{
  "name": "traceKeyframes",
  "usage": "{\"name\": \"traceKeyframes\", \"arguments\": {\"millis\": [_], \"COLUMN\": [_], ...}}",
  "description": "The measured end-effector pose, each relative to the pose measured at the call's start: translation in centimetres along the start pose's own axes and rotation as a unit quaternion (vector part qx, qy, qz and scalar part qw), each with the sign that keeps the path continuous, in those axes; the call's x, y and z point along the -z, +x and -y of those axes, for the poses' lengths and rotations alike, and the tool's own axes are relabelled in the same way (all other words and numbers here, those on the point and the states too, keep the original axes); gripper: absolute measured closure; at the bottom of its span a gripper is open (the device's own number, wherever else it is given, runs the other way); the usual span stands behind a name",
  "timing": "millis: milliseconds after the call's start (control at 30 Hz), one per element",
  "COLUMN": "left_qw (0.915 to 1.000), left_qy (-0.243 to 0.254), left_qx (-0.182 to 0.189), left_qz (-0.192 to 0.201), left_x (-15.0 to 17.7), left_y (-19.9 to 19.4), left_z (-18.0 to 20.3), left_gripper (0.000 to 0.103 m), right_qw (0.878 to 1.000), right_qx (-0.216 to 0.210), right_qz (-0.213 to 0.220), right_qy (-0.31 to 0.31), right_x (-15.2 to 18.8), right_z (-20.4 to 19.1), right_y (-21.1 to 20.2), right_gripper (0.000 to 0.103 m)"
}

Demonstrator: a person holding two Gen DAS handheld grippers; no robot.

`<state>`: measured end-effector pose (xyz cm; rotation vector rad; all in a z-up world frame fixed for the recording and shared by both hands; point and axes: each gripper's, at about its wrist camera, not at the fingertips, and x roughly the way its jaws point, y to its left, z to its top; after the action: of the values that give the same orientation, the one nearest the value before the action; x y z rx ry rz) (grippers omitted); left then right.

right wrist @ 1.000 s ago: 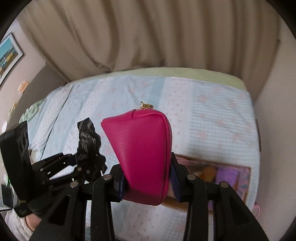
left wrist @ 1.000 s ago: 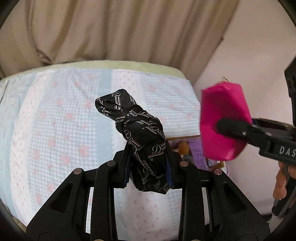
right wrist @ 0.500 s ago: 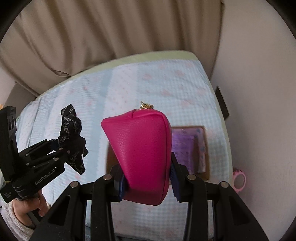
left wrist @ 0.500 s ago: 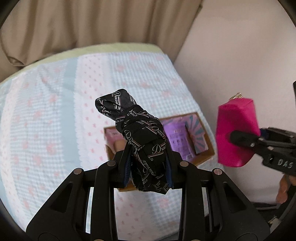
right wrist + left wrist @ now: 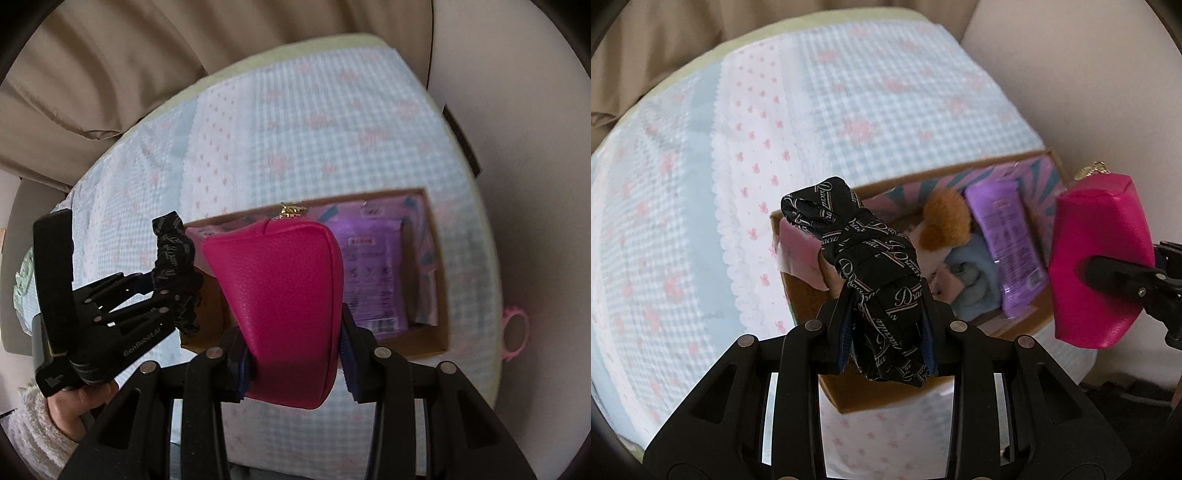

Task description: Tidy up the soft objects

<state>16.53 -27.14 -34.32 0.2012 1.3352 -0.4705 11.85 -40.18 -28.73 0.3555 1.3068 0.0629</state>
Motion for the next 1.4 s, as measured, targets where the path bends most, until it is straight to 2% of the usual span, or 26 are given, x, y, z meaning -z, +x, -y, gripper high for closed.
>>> {"name": "traceKeyframes", "arguments": {"millis": [167,200,267,300,333,367,400,433,500,600,733,933,1167,1400], "left_qw": [0.9998,0.9998,0.9998,0.9998,0.9997,0.9996,0.9995,0.9995,0.9996,0.9998,0.9998,0.9996,0.9988,0.9955], "left_qy": [0.014,0.015,0.018,0.02,0.023,0.025,0.026,0.026,0.025,0.019,0.02,0.026,0.017,0.002], "left_qx": [-0.006,-0.007,-0.001,0.004,0.009,0.016,0.017,0.012,0.009,0.009,0.005,0.006,0.012,0.011], "left_qz": [-0.012,-0.011,-0.012,-0.009,-0.006,-0.003,-0.005,-0.008,-0.007,-0.008,-0.007,0.007,0.044,0.094], "left_x": [-0.3,-0.4,-0.5,-0.6,-0.6,-0.5,-0.4,-0.3,0.0,0.5,1.1,1.4,2.2,3.9], "left_y": [1.6,1.5,1.5,1.3,1.2,1.0,1.0,1.0,0.8,0.7,0.4,-1.4,-6.1,-13.6], "left_z": [-0.5,-0.4,-0.4,-0.3,-0.3,-0.2,-0.2,-0.3,-0.4,-0.4,-0.1,0.6,0.3,-1.4], "left_gripper": [0.076,0.072,0.044,0.011,0.0,0.0,0.0,0.0,0.0,0.0,0.0,0.0,0.0,0.0], "right_qw": [0.999,0.999,0.998,0.998,0.998,0.998,0.998,0.998,0.998,0.997,0.998,0.997,0.998,0.998], "right_qx": [-0.014,-0.017,-0.023,-0.03,-0.035,-0.039,-0.042,-0.044,-0.043,-0.043,-0.027,-0.028,-0.014,-0.005], "right_qz": [-0.034,-0.041,-0.049,-0.05,-0.048,-0.042,-0.03,-0.018,-0.003,-0.007,-0.003,0.005,0.023,0.061], "right_qy": [0.017,0.017,0.015,0.013,0.014,0.018,0.024,0.029,0.041,0.059,0.058,0.073,0.06,0.03], "right_x": [-0.2,-0.1,-0.1,-0.1,0.1,0.2,0.5,0.6,0.9,0.9,1.0,1.5,2.2,2.7], "right_z": [0.4,0.4,0.4,0.4,0.5,0.7,0.9,1.2,2.0,3.0,2.9,2.9,1.2,-3.0], "right_y": [3.4,3.9,4.6,4.8,4.9,4.8,4.4,4.1,3.6,3.5,3.2,2.2,-0.6,-5.5], "right_gripper": [0.067,0.067,0.063,0.06,0.049,0.04,0.016,0.0,0.0,0.0,0.0,0.0,0.0,0.0]}}
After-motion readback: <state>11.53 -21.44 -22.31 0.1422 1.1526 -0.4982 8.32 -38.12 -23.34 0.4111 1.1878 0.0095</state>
